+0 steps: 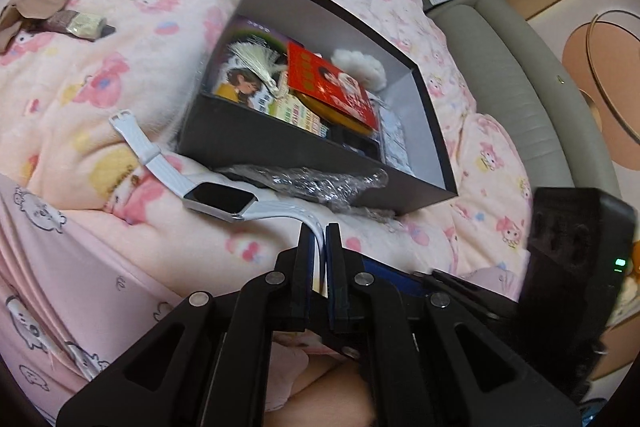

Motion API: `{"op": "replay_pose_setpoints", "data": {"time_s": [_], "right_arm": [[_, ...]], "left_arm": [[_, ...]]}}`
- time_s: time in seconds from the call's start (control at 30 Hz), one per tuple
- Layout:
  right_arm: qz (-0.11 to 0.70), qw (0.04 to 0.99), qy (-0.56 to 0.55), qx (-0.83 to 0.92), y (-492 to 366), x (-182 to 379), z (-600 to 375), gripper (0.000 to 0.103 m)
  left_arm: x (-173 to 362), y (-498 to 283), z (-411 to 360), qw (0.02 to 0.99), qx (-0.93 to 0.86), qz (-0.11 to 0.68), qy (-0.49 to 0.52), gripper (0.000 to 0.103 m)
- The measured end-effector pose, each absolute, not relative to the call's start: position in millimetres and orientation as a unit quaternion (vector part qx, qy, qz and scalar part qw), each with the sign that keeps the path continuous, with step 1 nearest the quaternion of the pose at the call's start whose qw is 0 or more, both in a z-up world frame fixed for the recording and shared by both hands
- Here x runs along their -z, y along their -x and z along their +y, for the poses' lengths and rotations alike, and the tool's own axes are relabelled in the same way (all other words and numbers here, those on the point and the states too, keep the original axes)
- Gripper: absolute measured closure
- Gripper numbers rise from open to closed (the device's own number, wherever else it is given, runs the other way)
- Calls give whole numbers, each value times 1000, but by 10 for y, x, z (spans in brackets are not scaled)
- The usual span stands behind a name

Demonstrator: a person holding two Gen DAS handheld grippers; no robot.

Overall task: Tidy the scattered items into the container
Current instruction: 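Grasp the white watch strap with the left gripper and lift it, then carry the watch toward the box with the left gripper while the right gripper approaches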

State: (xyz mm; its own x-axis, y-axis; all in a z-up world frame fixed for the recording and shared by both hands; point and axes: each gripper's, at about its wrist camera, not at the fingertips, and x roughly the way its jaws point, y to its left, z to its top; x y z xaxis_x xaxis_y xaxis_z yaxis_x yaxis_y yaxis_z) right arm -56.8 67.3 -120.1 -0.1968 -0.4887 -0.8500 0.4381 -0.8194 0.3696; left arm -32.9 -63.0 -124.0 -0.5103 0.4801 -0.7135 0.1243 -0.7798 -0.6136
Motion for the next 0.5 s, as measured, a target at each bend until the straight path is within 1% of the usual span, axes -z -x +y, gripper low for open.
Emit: {"op": "replay_pose_setpoints", "data": {"time_s": [0.03,0.1,0.17,0.23,0.27,0.37,0.5], "right_arm": [[-26,299,-559,773,576,1235,671,48],[-41,303,-561,769,595,1307,666,54],[-58,308,-563,764,591,1363,676,70],[-64,307,-564,764,569,1404,689,75],[-64,305,-562,766,560,1419,698,81],[-64,295,-561,771,550,1446,749,86],[-60,278,-547,787,552,1405,842,86]], "left_arm": [[1239,326,-625,112,-811,-313,482,101],[1252,323,-607,112,-813,-305,484,101],[1300,329,-597,113,-809,-305,490,101],[1361,335,-584,116,-804,-307,496,100],[1388,341,-572,118,-802,-307,498,99],[1425,359,-527,125,-800,-304,502,95],[1404,377,-551,134,-799,-307,500,88]]}}
